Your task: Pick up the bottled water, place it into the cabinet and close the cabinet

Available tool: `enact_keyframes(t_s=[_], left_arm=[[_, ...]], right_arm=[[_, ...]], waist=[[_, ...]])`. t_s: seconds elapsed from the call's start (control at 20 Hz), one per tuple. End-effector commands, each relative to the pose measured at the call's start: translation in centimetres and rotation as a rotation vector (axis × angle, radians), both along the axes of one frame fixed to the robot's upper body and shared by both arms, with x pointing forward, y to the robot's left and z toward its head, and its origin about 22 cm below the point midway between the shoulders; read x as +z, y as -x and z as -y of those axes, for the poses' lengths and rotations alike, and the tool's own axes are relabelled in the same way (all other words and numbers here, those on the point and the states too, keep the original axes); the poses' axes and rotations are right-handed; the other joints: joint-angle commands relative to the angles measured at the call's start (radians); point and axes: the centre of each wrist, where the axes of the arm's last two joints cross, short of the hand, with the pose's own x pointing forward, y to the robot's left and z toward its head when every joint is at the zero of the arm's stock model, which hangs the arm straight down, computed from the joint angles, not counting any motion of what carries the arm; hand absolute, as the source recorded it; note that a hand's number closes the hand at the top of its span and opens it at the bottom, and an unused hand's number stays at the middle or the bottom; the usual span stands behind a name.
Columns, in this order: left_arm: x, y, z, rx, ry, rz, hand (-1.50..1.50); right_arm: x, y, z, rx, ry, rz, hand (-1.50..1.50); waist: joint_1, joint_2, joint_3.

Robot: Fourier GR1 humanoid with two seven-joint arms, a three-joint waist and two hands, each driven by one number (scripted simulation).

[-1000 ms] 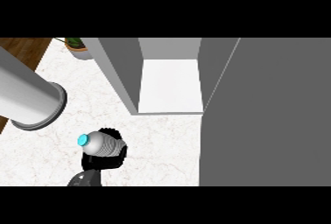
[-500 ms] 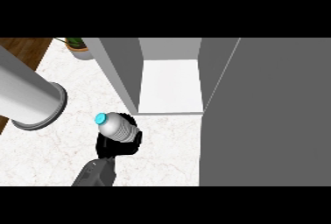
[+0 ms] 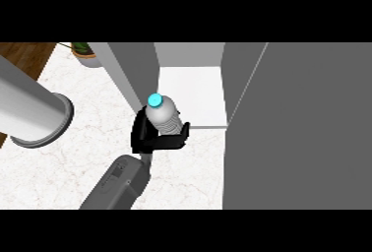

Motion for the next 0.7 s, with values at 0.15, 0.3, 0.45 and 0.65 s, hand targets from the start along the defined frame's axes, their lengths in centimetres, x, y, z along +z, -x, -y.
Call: enact_keyframes(t_s=[0.15, 0.3, 0.45, 0.65], left_arm=[[3.2, -2.7, 3.8, 0.058, -0.124, 0.0, 1.5], [5.5, -4.6, 5.4, 0.054, -0.162, -0.045, 1.5], [6.9, -6.8, 5.2, 0.126, -0.156, -0.054, 1.5], [6.2, -8.0, 4.7, 0.142, -0.186, -0.084, 1.5]], right_arm=[[1.3, 0.1, 0.6, -0.014, -0.046, 0.04, -1.5], [2.2, 0.2, 0.3, 0.011, -0.04, 0.044, -1.5], [1.7, -0.2, 0.4, 0.014, -0.055, 0.059, -1.5], [-0.3, -0.8, 1.5, -0.001, -0.041, 0.065, -1.5]], waist=[[-0.018, 0.005, 0.0], [-0.027, 0.006, -0.001], [-0.034, 0.012, -0.001], [-0.034, 0.014, 0.0]])
